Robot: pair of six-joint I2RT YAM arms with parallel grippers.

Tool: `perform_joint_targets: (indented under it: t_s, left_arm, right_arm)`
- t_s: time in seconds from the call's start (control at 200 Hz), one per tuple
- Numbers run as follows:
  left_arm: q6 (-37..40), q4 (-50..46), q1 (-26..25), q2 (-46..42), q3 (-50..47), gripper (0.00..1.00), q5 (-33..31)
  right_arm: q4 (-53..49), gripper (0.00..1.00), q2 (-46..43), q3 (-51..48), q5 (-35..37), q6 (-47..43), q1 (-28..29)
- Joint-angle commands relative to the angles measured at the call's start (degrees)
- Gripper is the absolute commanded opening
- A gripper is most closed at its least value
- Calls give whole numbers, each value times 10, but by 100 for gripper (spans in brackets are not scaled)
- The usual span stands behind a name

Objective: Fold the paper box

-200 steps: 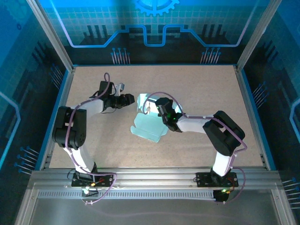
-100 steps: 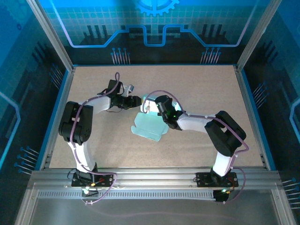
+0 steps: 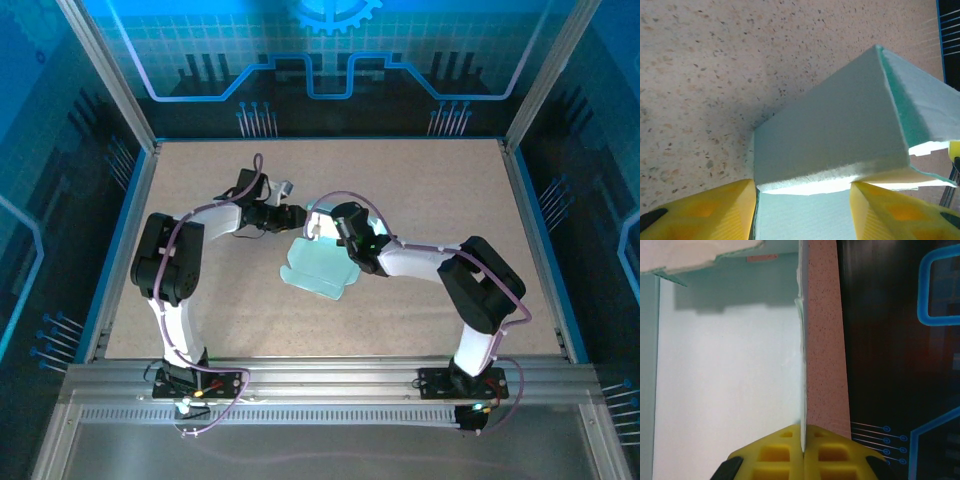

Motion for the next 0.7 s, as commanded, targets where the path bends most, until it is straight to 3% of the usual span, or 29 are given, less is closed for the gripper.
perform_joint_targets:
  t_s: [0.0, 0.35, 0.59, 0.695]
  left_arm:
    - [19, -2, -5, 8, 14, 53, 25]
    - [11, 32, -26, 13, 1, 49, -20]
    - [15, 64, -33, 4, -11, 55, -65]
    - [18, 75, -33, 0, -20, 64, -76]
  right_arm:
    - [-28, 0, -12, 17, -22, 8, -3]
    - [-49, 0, -8, 30, -37, 17, 2]
    - [-77, 0, -12, 33, -53, 37, 3]
    - [-86, 0, -11, 36, -57, 45, 2]
